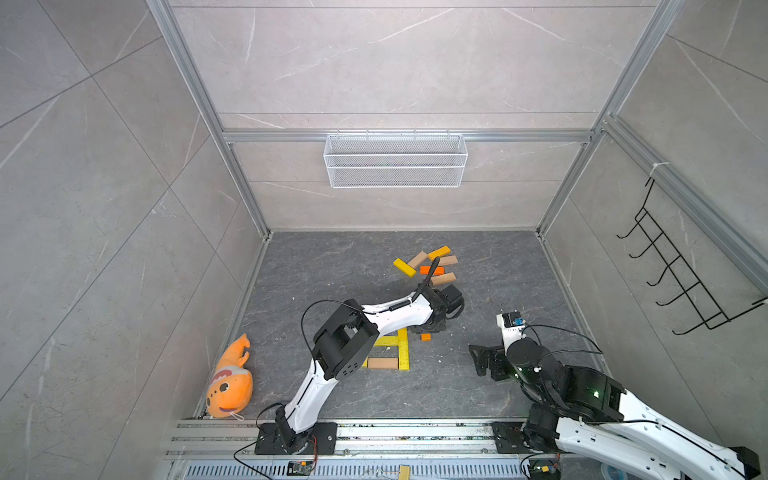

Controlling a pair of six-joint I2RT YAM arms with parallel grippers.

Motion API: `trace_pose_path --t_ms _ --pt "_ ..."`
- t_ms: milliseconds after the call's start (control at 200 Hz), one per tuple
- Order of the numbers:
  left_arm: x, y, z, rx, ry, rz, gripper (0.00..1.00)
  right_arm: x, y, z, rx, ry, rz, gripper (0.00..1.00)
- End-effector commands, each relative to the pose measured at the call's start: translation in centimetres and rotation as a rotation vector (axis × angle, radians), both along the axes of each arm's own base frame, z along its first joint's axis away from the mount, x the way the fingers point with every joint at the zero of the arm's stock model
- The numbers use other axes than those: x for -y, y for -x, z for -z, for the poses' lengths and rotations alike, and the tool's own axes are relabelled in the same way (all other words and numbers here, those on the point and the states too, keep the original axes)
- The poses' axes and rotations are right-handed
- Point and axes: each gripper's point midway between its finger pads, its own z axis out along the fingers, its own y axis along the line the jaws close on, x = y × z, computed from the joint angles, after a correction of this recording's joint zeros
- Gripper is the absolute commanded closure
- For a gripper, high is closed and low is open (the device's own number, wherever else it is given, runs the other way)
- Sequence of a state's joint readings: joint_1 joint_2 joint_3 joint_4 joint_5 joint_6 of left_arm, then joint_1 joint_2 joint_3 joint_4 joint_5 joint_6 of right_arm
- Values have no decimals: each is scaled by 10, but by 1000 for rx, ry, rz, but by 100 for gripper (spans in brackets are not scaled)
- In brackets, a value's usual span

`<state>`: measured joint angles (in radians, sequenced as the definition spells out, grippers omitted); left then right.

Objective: Assemble the number 8 with building blocks
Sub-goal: Place the building block at the center of the board.

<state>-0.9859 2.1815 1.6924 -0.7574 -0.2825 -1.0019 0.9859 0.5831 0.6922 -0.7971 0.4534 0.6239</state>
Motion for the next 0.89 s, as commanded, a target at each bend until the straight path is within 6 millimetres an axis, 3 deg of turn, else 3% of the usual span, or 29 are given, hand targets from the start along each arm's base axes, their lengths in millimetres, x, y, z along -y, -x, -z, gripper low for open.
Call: trace_pose_path --t_ms 0,339,509,709,889 --pt "4 -7 -3 8 13 8 74 4 -2 0 2 24 13 0" --pt "3 -10 7 -7 9 22 67 6 -3 2 2 28 29 0" --pt "0 -10 5 -6 4 20 49 6 -3 2 5 29 28 0" --pt "-2 -17 -19 25 27 28 46 7 -5 -2 20 31 33 1" --pt "-9 -50 -57 82 62 65 46 5 -6 -7 40 13 29 1"
